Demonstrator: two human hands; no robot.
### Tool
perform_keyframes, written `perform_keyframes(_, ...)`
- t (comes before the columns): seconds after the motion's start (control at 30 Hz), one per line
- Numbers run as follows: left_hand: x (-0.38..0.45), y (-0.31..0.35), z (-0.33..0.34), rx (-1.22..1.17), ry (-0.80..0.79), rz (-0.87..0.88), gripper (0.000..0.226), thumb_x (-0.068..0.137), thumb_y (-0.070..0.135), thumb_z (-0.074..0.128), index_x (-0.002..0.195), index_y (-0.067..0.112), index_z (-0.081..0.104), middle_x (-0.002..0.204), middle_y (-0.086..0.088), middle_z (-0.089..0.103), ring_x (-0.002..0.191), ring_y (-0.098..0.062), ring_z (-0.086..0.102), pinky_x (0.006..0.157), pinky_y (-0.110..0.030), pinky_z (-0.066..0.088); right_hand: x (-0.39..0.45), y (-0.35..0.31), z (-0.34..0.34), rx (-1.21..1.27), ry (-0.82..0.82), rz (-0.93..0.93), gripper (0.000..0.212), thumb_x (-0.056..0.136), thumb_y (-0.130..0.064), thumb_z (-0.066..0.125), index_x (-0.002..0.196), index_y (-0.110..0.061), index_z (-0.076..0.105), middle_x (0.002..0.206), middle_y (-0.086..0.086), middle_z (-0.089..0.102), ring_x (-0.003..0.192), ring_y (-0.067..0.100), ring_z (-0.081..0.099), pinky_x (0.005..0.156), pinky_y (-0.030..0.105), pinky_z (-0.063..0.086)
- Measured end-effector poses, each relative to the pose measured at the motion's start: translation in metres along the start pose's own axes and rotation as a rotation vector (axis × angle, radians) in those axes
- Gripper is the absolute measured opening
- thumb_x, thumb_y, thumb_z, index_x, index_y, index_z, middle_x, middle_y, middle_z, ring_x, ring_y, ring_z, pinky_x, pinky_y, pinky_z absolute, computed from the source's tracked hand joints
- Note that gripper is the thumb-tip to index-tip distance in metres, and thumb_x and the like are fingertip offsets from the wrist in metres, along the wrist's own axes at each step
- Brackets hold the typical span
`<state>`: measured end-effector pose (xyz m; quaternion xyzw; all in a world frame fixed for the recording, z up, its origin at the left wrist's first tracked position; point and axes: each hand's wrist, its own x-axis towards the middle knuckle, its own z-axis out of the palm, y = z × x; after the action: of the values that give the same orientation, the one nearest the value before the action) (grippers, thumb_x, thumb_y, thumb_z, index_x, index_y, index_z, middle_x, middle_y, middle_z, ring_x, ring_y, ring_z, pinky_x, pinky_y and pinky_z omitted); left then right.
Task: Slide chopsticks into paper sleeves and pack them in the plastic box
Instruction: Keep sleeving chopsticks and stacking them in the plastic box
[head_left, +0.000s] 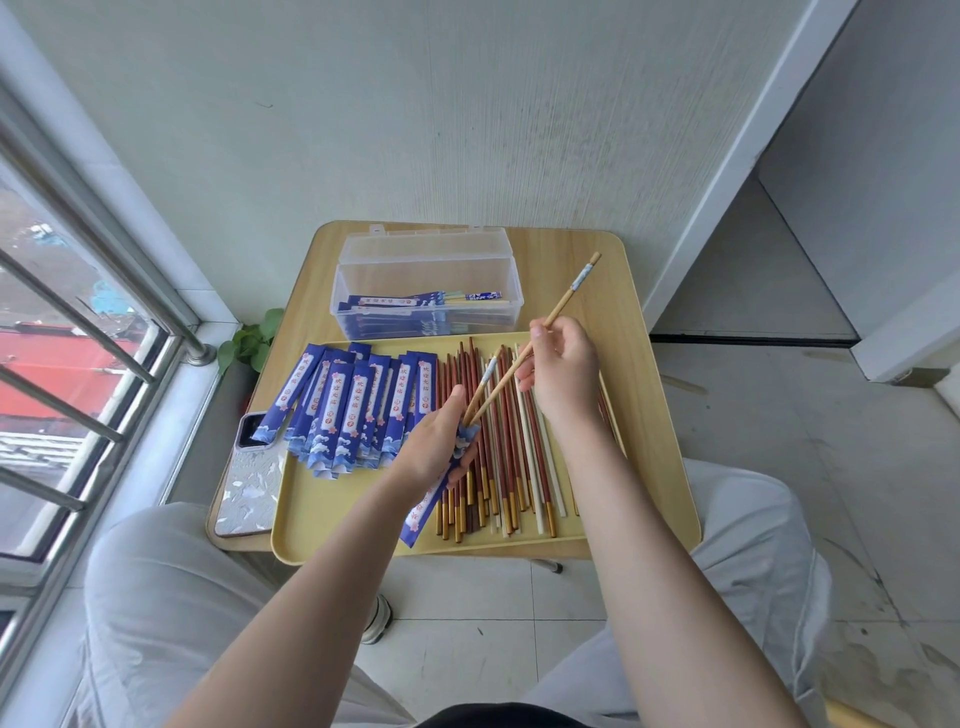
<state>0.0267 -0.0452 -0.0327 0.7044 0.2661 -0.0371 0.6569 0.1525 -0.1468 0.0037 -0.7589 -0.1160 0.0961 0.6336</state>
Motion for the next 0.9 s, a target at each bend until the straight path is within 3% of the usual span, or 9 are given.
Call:
perform_keyframes(0.13, 0.002, 0.014, -0.001, 0.012, 0.099, 0.063, 0.059, 0.105, 0.055, 0.027, 0.076, 0.010, 0.051, 0.057, -0.003, 0.048, 0.046, -0.016, 0.040, 0.045, -0.026, 0.036, -0.001, -0.004, 0.004, -0.240, -0.261, 0.094, 0.017, 0.099, -0.025, 0.059, 0.095, -0.011, 0.069, 0.067, 0.006, 0.066, 0.050, 0.009, 0.059, 0.055, 0.026, 0.053)
perform_keyframes(0.27, 0.014, 0.028, -0.011, 0.093, 0.216, 0.103, 0.047, 0.107, 0.048, 0.031, 0.081, 0.019, 0.058, 0.064, -0.002, 0.052, 0.055, -0.015, 0.046, 0.053, -0.028, 0.037, 0.002, -0.014, 0.004, -0.251, -0.565, 0.227, 0.021, 0.095, -0.033, 0.067, 0.106, -0.015, 0.069, 0.084, 0.007, 0.071, 0.064, 0.017, 0.065, 0.065, 0.034, 0.057)
perform_keyframes(0.3, 0.017, 0.030, -0.015, 0.111, 0.214, 0.113, 0.045, 0.107, 0.044, 0.032, 0.081, 0.019, 0.057, 0.065, -0.002, 0.053, 0.056, -0.015, 0.048, 0.055, -0.029, 0.038, 0.004, -0.017, 0.005, -0.204, -0.543, 0.234, 0.032, 0.094, -0.035, 0.067, 0.118, -0.014, 0.064, 0.091, 0.006, 0.071, 0.066, 0.018, 0.067, 0.065, 0.035, 0.059)
perform_keyframes(0.4, 0.024, 0.035, -0.025, 0.178, 0.197, 0.134, 0.043, 0.108, 0.039, 0.034, 0.075, 0.017, 0.053, 0.064, -0.001, 0.049, 0.056, -0.014, 0.046, 0.056, -0.027, 0.038, 0.021, -0.022, 0.008, -0.076, -0.261, 0.151, 0.063, 0.099, -0.033, 0.060, 0.151, -0.017, 0.028, 0.096, 0.001, 0.067, 0.070, 0.021, 0.069, 0.071, 0.044, 0.062)
perform_keyframes(0.47, 0.030, 0.039, -0.031, 0.232, 0.199, 0.145, 0.044, 0.108, 0.039, 0.034, 0.073, 0.018, 0.051, 0.061, 0.002, 0.046, 0.055, -0.014, 0.044, 0.059, -0.032, 0.039, 0.034, -0.025, 0.014, -0.078, -0.179, 0.058, 0.062, 0.102, -0.028, 0.054, 0.155, -0.019, 0.023, 0.100, -0.006, 0.063, 0.073, 0.019, 0.069, 0.068, 0.043, 0.062)
perform_keyframes(0.6, 0.049, 0.048, -0.038, 0.310, 0.224, 0.146, 0.046, 0.107, 0.043, 0.031, 0.075, 0.019, 0.052, 0.064, 0.002, 0.049, 0.057, -0.016, 0.045, 0.063, -0.035, 0.038, 0.044, -0.027, 0.033, -0.195, -0.257, -0.014, 0.037, 0.106, -0.022, 0.046, 0.142, -0.016, 0.050, 0.109, 0.002, 0.065, 0.072, 0.014, 0.069, 0.062, 0.032, 0.061)
perform_keyframes(0.67, 0.056, 0.055, -0.043, 0.388, 0.245, 0.144, 0.047, 0.107, 0.045, 0.030, 0.081, 0.017, 0.056, 0.069, 0.001, 0.053, 0.063, -0.016, 0.048, 0.064, -0.033, 0.039, 0.049, -0.025, 0.040, -0.166, -0.227, -0.013, 0.030, 0.105, -0.021, 0.048, 0.132, -0.013, 0.058, 0.104, 0.005, 0.069, 0.066, 0.015, 0.070, 0.060, 0.032, 0.061)
perform_keyframes(0.8, 0.070, 0.075, -0.061, 0.647, 0.281, 0.190, 0.047, 0.107, 0.044, 0.035, 0.079, 0.014, 0.056, 0.067, 0.001, 0.053, 0.059, -0.016, 0.046, 0.054, -0.031, 0.033, 0.074, -0.030, 0.038, 0.066, -0.125, 0.129, 0.014, 0.100, -0.014, 0.058, 0.105, -0.003, 0.066, 0.081, 0.013, 0.073, 0.059, 0.019, 0.071, 0.055, 0.029, 0.059)
perform_keyframes(0.9, 0.088, 0.090, -0.074, 0.826, 0.389, 0.260, 0.043, 0.104, 0.048, 0.041, 0.091, 0.012, 0.061, 0.069, -0.003, 0.058, 0.061, -0.021, 0.051, 0.054, -0.030, 0.034, 0.090, -0.036, 0.037, 0.279, -0.110, 0.246, 0.006, 0.098, -0.007, 0.062, 0.095, -0.003, 0.065, 0.074, 0.012, 0.074, 0.064, 0.024, 0.073, 0.065, 0.032, 0.061)
